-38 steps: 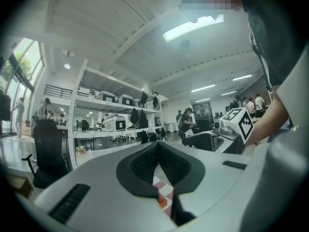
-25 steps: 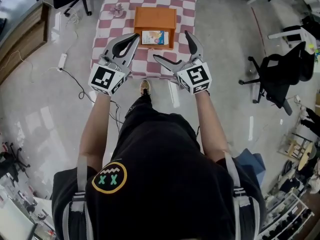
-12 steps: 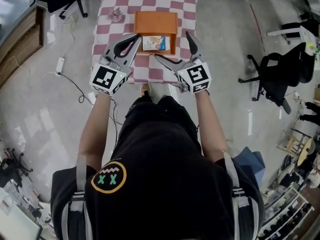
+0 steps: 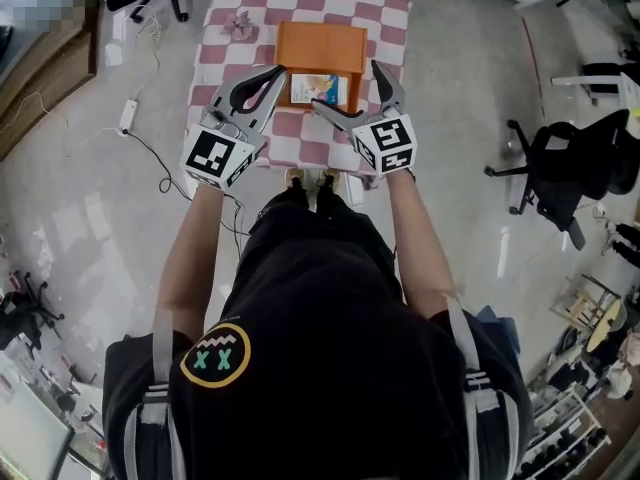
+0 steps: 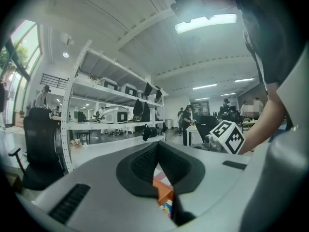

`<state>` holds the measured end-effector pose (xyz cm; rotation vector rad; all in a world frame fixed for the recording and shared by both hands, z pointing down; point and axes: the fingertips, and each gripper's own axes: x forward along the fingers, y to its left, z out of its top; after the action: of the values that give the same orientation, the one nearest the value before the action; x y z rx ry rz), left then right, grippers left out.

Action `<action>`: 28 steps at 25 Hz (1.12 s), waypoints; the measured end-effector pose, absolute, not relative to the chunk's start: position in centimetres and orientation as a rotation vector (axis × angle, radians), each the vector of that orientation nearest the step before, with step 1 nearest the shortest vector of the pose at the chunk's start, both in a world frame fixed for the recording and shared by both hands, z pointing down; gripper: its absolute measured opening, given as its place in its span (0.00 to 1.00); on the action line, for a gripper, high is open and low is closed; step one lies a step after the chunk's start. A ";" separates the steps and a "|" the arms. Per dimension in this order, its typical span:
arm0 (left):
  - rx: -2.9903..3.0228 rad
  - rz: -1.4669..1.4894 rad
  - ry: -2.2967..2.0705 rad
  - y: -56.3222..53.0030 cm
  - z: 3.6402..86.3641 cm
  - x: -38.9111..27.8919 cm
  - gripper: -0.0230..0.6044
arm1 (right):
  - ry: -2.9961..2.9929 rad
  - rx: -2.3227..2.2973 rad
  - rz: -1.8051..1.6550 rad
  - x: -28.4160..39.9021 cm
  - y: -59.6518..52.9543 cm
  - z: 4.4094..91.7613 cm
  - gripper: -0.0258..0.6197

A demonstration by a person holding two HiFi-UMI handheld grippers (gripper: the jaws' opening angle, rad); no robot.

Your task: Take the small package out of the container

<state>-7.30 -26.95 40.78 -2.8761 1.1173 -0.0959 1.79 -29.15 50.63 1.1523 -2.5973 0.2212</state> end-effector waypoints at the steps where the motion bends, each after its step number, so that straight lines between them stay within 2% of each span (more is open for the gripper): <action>1: -2.875 -0.102 1.120 -27.2 40.8 -7.1 0.06 | -2.594 1.149 0.242 1.9 -29.6 51.3 0.96; 14: -2.894 -0.140 1.127 -29.2 41.6 -5.6 0.06 | -2.487 1.104 0.480 2.6 -33.6 59.6 0.96; 28: -2.896 -0.153 1.146 -29.7 42.0 -6.1 0.06 | -2.236 0.994 0.947 2.1 -32.9 69.7 0.95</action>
<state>-6.14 -29.73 42.02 -2.8957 1.1461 -0.1527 2.06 -32.88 69.73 0.9936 -2.2358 0.9473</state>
